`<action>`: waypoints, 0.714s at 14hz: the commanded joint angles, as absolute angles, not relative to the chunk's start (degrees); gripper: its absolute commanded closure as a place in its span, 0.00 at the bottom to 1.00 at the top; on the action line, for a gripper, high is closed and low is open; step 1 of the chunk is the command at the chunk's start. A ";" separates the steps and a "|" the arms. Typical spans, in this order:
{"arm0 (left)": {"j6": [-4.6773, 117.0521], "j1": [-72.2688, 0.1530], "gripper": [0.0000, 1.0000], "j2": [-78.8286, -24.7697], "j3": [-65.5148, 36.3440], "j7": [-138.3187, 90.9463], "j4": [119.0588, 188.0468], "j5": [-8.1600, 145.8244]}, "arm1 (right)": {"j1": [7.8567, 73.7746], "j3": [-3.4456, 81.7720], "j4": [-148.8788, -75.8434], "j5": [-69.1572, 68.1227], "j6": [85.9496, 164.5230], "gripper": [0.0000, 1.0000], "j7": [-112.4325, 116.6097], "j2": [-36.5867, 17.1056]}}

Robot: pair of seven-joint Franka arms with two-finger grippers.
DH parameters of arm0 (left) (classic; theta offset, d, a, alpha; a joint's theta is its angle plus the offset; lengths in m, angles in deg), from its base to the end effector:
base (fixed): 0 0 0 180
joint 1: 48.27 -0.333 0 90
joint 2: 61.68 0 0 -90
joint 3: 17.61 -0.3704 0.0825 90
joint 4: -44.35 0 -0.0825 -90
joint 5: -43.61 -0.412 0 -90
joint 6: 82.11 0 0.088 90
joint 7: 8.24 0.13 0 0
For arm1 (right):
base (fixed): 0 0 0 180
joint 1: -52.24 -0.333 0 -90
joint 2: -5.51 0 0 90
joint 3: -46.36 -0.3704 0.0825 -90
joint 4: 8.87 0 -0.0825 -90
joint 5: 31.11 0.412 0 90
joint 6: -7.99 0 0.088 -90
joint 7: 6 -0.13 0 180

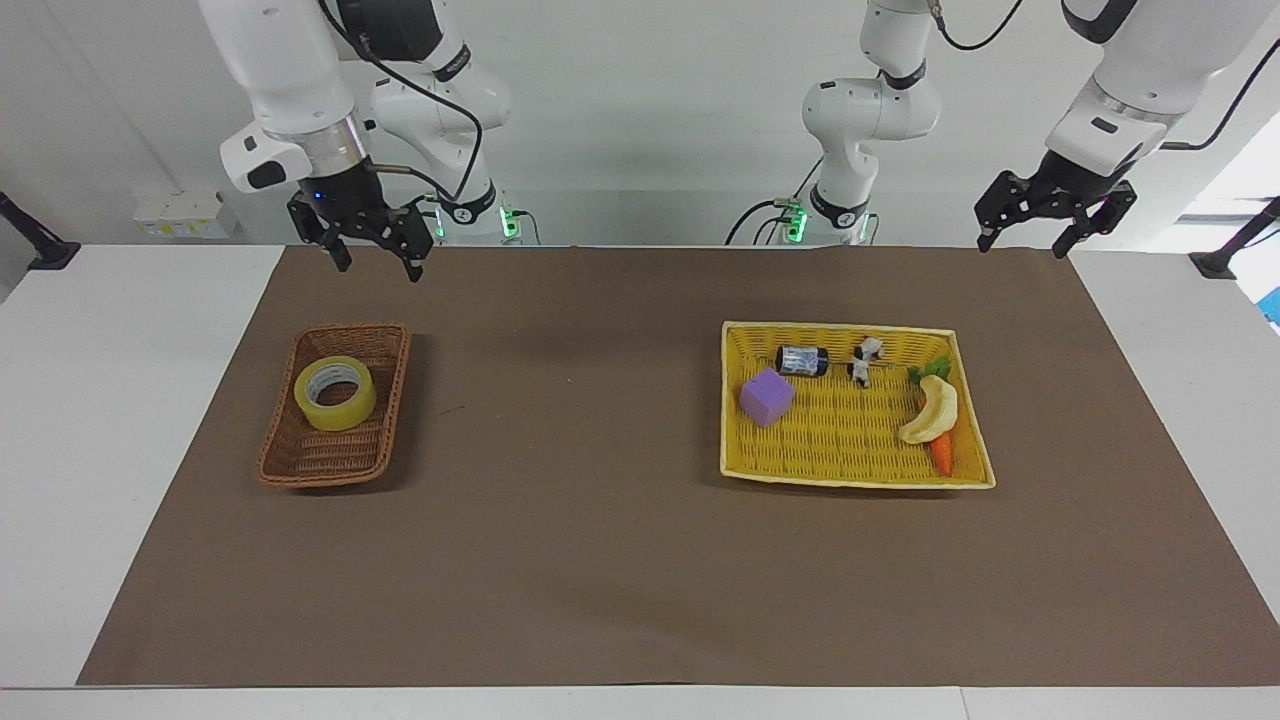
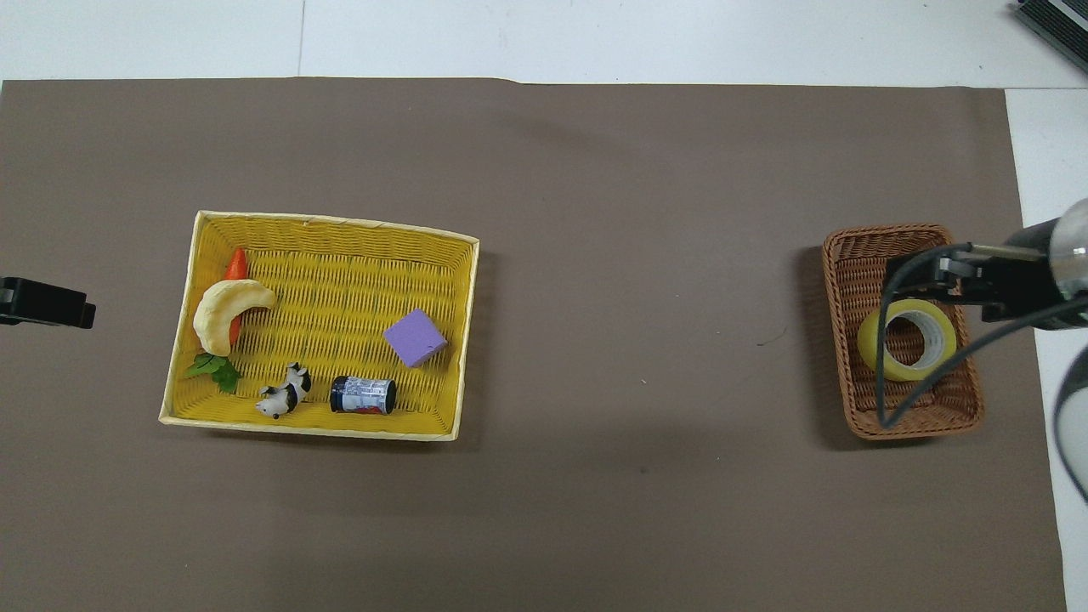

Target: Move tape to another basket

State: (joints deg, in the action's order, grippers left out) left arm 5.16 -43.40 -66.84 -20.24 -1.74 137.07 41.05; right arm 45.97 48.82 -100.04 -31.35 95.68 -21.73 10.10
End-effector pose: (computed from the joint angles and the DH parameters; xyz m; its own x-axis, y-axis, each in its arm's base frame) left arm 0.5442 -0.0140 0.6789 0.9886 -0.1500 -0.0097 -0.1502 -0.9879 -0.0397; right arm 0.5484 0.0348 0.6874 0.9782 -0.2067 0.0188 -0.2066 -0.9784 -0.0045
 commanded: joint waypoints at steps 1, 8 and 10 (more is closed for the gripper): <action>4.56 -43.53 0.00 -66.61 -20.16 -2.00 136.55 40.34 | 47.05 49.17 -93.95 -33.04 89.73 0.00 -16.74 9.47; 0.34 -44.32 0.00 -61.61 -20.78 -4.63 130.07 45.45 | 48.20 49.26 -100.44 -31.99 91.75 0.00 -14.00 12.88; -1.42 -44.41 0.00 -58.97 -20.78 -4.73 126.54 45.37 | 48.11 49.26 -104.48 -32.25 92.88 0.00 -12.24 15.43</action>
State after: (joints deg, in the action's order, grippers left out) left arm 2.00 -43.65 -62.81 -20.96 -3.89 132.41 44.64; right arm 47.45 49.71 -98.89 -31.45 90.39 -14.65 11.40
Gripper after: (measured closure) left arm 0.000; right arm 0.000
